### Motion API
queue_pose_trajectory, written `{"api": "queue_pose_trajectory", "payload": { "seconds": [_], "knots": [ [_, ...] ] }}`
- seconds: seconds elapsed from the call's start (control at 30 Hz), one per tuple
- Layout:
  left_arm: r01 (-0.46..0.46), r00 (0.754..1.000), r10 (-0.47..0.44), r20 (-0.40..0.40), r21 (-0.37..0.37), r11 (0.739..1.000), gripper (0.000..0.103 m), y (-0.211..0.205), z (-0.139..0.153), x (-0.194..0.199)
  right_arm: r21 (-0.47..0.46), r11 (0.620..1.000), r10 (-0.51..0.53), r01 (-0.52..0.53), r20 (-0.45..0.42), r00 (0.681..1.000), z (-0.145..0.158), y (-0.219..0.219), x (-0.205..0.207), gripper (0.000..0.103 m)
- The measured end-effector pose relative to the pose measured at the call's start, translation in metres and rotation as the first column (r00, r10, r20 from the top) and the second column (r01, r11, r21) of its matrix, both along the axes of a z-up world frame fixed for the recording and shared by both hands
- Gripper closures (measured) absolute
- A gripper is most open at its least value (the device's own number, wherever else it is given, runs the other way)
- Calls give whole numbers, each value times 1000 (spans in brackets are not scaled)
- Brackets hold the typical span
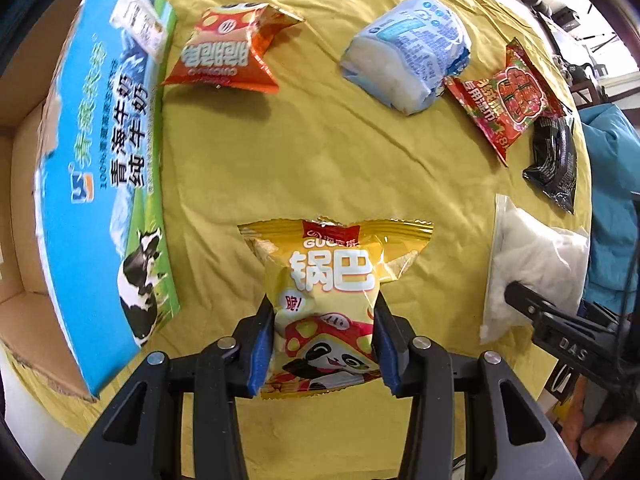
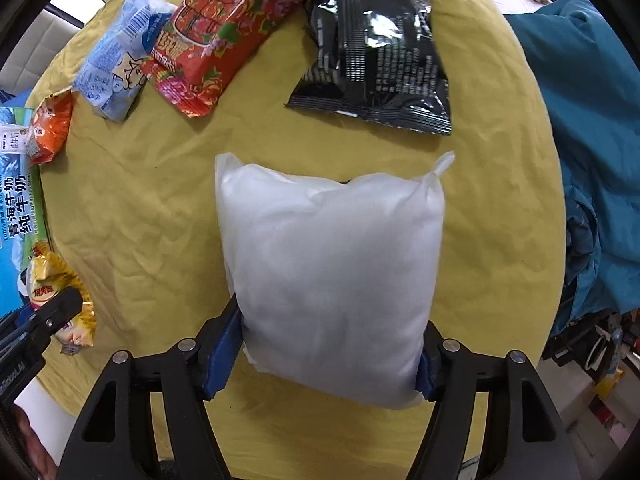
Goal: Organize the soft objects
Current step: 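Carry both bags over the box and open both grippers to drop them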
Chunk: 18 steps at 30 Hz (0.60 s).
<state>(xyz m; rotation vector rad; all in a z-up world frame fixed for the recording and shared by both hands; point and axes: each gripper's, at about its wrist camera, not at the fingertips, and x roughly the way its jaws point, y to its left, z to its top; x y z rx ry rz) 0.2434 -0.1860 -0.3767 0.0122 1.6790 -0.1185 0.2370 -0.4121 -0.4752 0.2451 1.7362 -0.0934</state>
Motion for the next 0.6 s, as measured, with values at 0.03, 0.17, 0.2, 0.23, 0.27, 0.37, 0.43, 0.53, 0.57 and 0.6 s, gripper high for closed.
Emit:
{"api": "queue_pose_trajectory", "payload": {
  "seconds": [0.03,0.17,0.2,0.23,0.27,0.37,0.43,0.53,0.57,0.6],
  "knots": [
    [-5,1000,5,-1,0,1000,62,6,-4,-5,-2,1000,4,-4,-2,1000,1,1,0,31],
    [-19,1000,19,-1,-1,1000,62,26,-14,-14,9,1000,-9,9,36,999,19,1,-9,40],
    [-20,1000,20,6,-3,1000,62,28,-10,-18,19,1000,-21,20,50,999,26,0,-13,41],
    [-20,1000,20,10,-5,1000,62,23,-10,-12,39,999,-30,27,59,998,34,-1,-15,41],
    [-19,1000,19,16,-10,1000,62,20,-4,-11,61,997,-41,37,67,997,40,-1,-19,41],
    [-7,999,8,47,-20,1000,62,25,16,-18,103,994,-44,32,110,993,68,6,-28,41],
    [-3,998,5,63,-28,1000,62,30,29,-19,130,991,-34,16,141,989,83,18,-30,41],
    [3,995,1,100,-41,999,62,41,54,-25,172,985,-30,-1,182,983,113,30,-23,41],
    [4,993,1,115,-46,999,62,47,64,-25,184,983,-34,-3,198,980,123,36,-24,41],
    [4,992,2,125,-51,999,62,50,71,-26,196,981,-31,-11,211,977,129,40,-21,41]
  ]
}}
